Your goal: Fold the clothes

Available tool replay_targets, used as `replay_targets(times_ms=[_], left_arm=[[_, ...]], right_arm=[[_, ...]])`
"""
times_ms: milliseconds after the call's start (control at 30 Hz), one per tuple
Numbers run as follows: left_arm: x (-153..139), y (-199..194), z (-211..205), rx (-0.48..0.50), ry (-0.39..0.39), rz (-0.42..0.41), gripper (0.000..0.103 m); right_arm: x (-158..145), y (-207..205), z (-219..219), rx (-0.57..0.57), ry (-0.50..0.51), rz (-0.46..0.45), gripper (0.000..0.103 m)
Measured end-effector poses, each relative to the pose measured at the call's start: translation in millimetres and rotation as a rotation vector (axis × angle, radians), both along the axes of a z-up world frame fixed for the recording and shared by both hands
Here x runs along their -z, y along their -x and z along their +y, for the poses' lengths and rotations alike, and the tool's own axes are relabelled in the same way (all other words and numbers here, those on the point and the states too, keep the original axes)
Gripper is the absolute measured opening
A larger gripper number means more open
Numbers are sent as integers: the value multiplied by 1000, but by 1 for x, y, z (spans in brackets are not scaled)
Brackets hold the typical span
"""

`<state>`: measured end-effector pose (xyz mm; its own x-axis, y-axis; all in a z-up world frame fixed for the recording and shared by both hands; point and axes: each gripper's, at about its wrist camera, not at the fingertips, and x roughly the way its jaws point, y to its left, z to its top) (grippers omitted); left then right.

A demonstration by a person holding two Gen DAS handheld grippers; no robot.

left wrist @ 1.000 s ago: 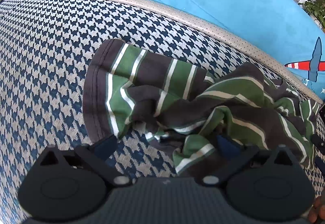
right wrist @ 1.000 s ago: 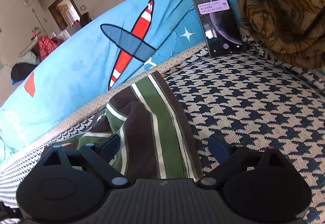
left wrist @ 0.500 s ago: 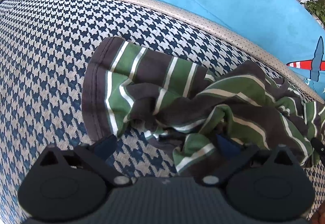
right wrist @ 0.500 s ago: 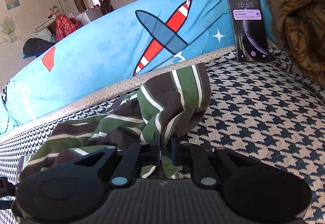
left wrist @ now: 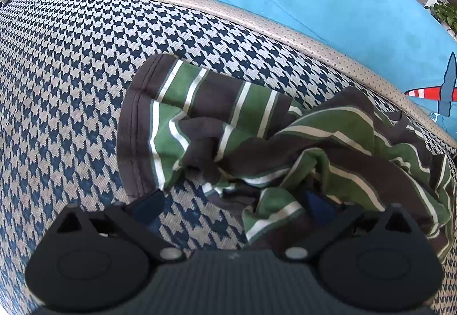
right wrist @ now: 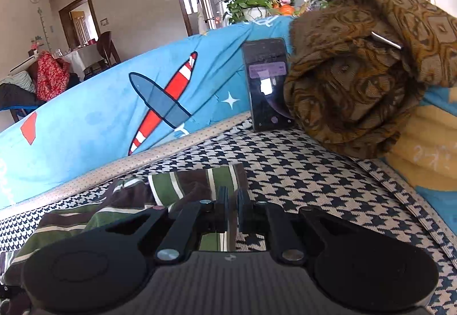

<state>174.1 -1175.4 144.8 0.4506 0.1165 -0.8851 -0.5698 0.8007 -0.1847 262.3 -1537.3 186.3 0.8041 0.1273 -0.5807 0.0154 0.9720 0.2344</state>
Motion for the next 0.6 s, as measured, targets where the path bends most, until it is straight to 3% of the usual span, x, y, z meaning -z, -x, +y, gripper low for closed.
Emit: replay_targets(times_ms=[33, 100, 167, 233, 367, 600], left_arm=[[0, 0, -1, -1, -4, -2, 103], [0, -1, -3, -3, -11, -6, 103], [1, -3, -6, 0, -20, -7, 103], [1, -2, -7, 4, -26, -7, 103], [0, 20, -2, 11, -22, -7, 103], [0, 27, 2, 19, -18, -9, 103]], right_arm=[[2, -1, -4, -9, -33, 16, 11], [6, -3, -11, -27, -99, 47, 22], [11, -5, -17, -46, -161, 76, 53], [14, -6, -15, -73, -196, 93, 70], [22, -9, -1, -109, -186, 122, 86], [40, -13, 24, -106, -142, 143, 95]])
